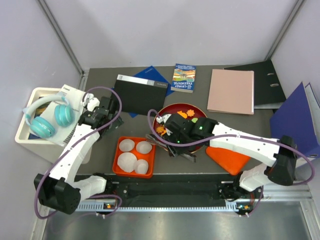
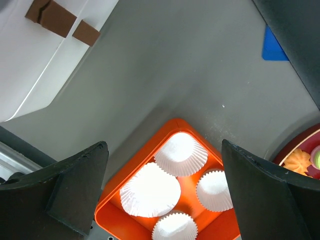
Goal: Pack the cookies
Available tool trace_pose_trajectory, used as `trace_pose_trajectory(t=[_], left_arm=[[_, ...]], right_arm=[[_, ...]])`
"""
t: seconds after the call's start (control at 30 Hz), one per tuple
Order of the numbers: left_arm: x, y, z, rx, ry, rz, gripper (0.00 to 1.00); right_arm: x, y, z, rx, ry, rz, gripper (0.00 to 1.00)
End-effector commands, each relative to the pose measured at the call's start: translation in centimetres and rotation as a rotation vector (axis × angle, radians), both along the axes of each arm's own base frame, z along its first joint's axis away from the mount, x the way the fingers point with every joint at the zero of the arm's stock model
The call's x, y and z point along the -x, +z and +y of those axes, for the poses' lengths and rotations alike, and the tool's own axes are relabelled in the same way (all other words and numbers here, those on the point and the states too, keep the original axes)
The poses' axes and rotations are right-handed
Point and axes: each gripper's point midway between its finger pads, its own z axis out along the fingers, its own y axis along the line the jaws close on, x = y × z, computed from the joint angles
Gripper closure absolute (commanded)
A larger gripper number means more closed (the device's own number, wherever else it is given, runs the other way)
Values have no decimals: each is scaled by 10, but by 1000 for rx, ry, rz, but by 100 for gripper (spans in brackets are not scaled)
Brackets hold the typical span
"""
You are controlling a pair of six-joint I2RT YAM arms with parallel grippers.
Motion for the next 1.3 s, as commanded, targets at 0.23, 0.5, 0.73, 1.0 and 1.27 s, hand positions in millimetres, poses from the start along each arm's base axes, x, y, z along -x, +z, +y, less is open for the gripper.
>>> trace_pose_trajectory(t=[0.23, 0.5, 0.73, 1.0, 1.27], left_arm=[[17, -6, 7, -10, -3, 21, 1], [15, -5, 7, -20, -11, 15, 1], [15, -5, 8, -26, -14, 11, 1], [13, -6, 8, -35, -31, 14, 1], [12, -5, 9, -46, -38, 10, 1]], right_arm=[[0, 9, 46, -75, 106, -5, 69], [-6, -2, 57, -39, 122, 3, 68], [-9, -16, 59, -9, 121, 12, 68], [-11, -24, 66, 7, 123, 24, 65], [-16, -24, 71, 8, 113, 17, 61]])
